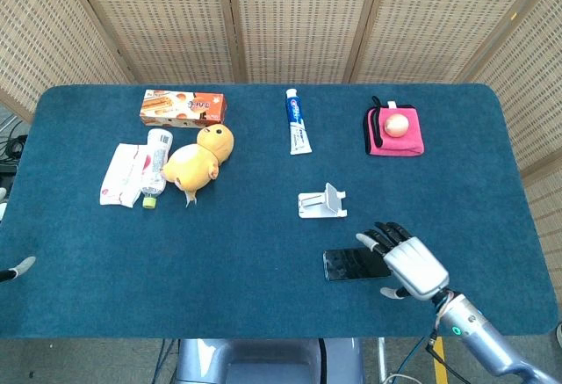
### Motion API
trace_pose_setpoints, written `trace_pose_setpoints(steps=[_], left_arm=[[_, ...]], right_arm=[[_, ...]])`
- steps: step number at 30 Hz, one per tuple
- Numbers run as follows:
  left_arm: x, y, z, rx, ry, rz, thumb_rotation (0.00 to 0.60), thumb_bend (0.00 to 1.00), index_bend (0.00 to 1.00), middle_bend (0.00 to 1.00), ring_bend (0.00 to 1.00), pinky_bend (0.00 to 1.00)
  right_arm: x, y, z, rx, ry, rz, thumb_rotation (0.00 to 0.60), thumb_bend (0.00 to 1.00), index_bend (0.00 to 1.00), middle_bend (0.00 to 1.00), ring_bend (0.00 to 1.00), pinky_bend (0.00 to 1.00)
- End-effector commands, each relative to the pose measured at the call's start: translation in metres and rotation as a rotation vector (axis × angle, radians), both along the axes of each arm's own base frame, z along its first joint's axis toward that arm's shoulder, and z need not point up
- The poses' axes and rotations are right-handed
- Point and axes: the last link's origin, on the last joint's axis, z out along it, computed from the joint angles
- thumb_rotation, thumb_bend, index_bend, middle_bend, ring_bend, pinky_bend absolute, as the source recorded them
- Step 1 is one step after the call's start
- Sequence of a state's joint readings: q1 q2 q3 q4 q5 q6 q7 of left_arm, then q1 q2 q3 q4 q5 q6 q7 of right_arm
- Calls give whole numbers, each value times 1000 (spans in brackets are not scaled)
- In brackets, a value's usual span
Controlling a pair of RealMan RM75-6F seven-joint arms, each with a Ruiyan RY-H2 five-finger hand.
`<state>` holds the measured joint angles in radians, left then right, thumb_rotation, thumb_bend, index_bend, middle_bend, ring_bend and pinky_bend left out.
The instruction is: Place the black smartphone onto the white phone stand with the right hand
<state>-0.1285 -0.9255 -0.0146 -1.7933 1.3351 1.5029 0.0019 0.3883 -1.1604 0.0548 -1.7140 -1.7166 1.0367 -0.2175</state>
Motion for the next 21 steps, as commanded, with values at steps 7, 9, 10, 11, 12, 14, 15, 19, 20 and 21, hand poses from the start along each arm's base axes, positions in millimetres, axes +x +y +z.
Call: trace_pose_setpoints(steps=[7, 9, 10, 11, 12, 14, 15, 19, 20, 21], left_arm=[[-4, 4, 2, -4, -4, 18, 600, 0, 0, 0, 0, 0], [-4, 5, 3, -5, -7, 21, 600, 0, 0, 0, 0, 0], [-5, 5, 3, -5, -7, 22, 600, 0, 0, 0, 0, 0], [-5, 5, 4, -7, -8, 22, 600, 0, 0, 0, 0, 0], [-5, 5, 4, -8, -9, 22, 600, 0, 0, 0, 0, 0], [-6, 5, 4, -11, -9, 24, 600, 0, 0, 0, 0, 0], [-6, 5, 4, -11, -9, 25, 600, 0, 0, 0, 0, 0], [-5, 5, 4, -16, -8, 24, 600, 0, 0, 0, 0, 0], [-5, 5, 4, -16, -8, 23, 600, 0, 0, 0, 0, 0], [-5, 5, 4, -16, -8, 22, 600, 0, 0, 0, 0, 0]], right_arm=[[32, -26, -60, 45, 102, 1, 600, 0, 184, 269, 209, 194], [35, -28, -69, 50, 123, 1, 600, 0, 196, 288, 229, 205], [36, -28, -72, 53, 129, -1, 600, 1, 203, 297, 239, 210], [37, -28, -75, 56, 136, -6, 600, 1, 207, 301, 243, 212], [38, -28, -78, 58, 141, -9, 600, 2, 212, 305, 247, 212], [40, -28, -83, 58, 156, -13, 600, 2, 216, 306, 249, 213], [40, -28, -85, 61, 166, -15, 600, 2, 216, 305, 249, 213], [44, -26, -93, 66, 189, -22, 600, 2, 216, 302, 249, 213], [44, -26, -94, 65, 191, -24, 600, 2, 216, 301, 249, 213], [44, -26, -95, 64, 195, -26, 600, 2, 216, 300, 249, 213]])
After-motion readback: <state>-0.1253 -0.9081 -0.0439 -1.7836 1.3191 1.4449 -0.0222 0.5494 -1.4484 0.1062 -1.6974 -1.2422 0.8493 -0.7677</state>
